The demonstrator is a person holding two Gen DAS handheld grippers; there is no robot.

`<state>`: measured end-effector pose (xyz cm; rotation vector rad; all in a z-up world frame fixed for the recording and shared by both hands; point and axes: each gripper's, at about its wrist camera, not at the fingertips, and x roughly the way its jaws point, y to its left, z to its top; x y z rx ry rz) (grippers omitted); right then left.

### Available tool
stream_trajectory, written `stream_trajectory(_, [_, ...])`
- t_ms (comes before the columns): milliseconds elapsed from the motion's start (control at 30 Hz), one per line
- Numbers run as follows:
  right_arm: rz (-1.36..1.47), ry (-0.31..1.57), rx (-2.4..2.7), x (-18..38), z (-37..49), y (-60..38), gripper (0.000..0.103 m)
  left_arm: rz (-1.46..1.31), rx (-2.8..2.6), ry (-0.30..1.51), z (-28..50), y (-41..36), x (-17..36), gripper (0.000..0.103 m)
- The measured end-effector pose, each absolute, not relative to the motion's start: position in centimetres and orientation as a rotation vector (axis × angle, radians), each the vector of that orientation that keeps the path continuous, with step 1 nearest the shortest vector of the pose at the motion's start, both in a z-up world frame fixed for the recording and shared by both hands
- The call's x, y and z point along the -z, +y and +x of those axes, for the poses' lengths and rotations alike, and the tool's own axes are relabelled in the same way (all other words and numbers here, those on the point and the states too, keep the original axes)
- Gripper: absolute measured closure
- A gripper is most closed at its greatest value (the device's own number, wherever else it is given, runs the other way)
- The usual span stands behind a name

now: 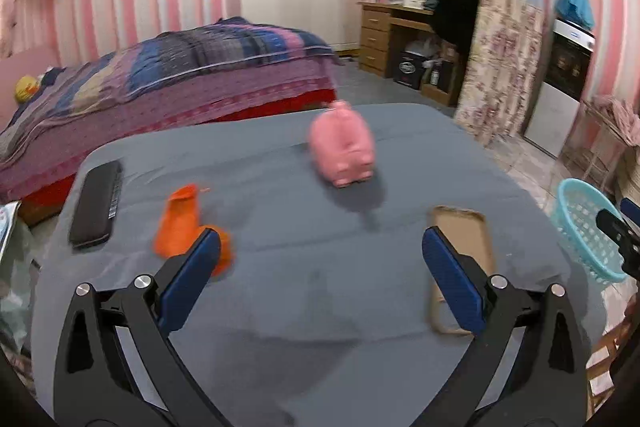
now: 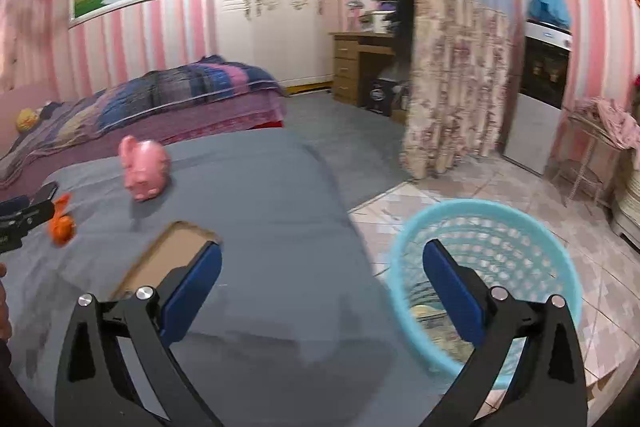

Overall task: Collect trash
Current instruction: 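Return both tools to the table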

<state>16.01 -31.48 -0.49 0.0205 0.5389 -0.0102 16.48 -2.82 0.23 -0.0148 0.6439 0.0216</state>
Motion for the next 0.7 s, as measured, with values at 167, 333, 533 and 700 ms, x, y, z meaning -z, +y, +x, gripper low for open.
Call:
stream_trajectory(167, [0.020, 0.559, -0.034, 0.9, 16.0, -27.5, 0.005, -0.057, -0.088, 0.669, 15.1, 2.0, 0.7, 0.006])
stream_trajectory(333, [-0.018, 0.575, -0.064, 1.4, 15.8, -23.5, 0.005, -0.063, -0.109, 0.732, 14.5, 5.6, 2.5, 0.006])
stream_trajectory(533, [-0.098, 0.614, -0.051, 2.9, 16.4, -19.6, 0.005, -0.082, -0.117, 0.801, 15.7, 8.6, 5.4, 0.006])
stream_trajectory(700, [-0.082, 0.650, -0.064, 3.5, 17.0, -18.9, 0.005, -0.111, -0.091, 0.808, 18.2, 9.9, 6.3, 0.007])
